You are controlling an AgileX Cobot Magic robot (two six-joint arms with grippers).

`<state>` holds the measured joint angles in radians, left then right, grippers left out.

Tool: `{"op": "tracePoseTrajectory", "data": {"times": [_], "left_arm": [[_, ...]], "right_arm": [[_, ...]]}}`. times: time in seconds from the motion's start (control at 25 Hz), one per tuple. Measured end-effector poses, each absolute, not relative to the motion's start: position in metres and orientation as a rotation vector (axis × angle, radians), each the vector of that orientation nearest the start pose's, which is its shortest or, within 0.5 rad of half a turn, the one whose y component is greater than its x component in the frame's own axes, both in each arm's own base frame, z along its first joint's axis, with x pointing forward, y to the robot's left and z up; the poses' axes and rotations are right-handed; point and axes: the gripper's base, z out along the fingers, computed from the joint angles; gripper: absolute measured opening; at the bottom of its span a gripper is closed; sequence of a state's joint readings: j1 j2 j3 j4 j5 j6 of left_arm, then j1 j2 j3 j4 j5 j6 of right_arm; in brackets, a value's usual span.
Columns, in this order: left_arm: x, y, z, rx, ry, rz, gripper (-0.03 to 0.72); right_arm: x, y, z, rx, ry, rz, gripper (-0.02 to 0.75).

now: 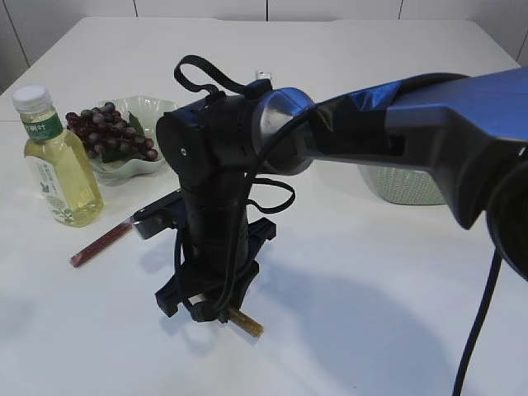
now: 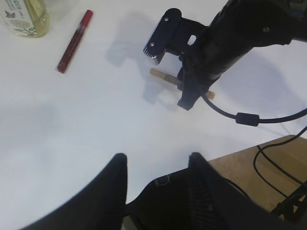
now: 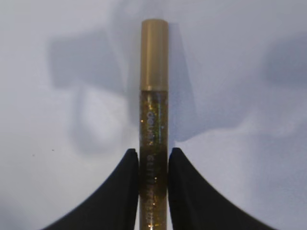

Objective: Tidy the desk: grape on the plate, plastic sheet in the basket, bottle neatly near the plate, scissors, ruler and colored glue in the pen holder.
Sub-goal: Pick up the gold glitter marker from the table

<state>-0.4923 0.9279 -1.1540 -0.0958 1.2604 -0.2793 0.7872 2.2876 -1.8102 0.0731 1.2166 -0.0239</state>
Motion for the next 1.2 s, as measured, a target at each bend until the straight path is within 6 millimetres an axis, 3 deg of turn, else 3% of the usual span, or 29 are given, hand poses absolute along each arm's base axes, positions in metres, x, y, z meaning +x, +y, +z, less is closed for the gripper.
{"op": "tracePoseTrajectory", "data": {"times": [1.2], "left_arm": [[0.1231,-0.0797,0.3973,0.274,2.561,-0.488,0.309]], "right_arm": [[0.3154,0.3237,0.1367,-1.235,2.964,0.049,0.151]]}}
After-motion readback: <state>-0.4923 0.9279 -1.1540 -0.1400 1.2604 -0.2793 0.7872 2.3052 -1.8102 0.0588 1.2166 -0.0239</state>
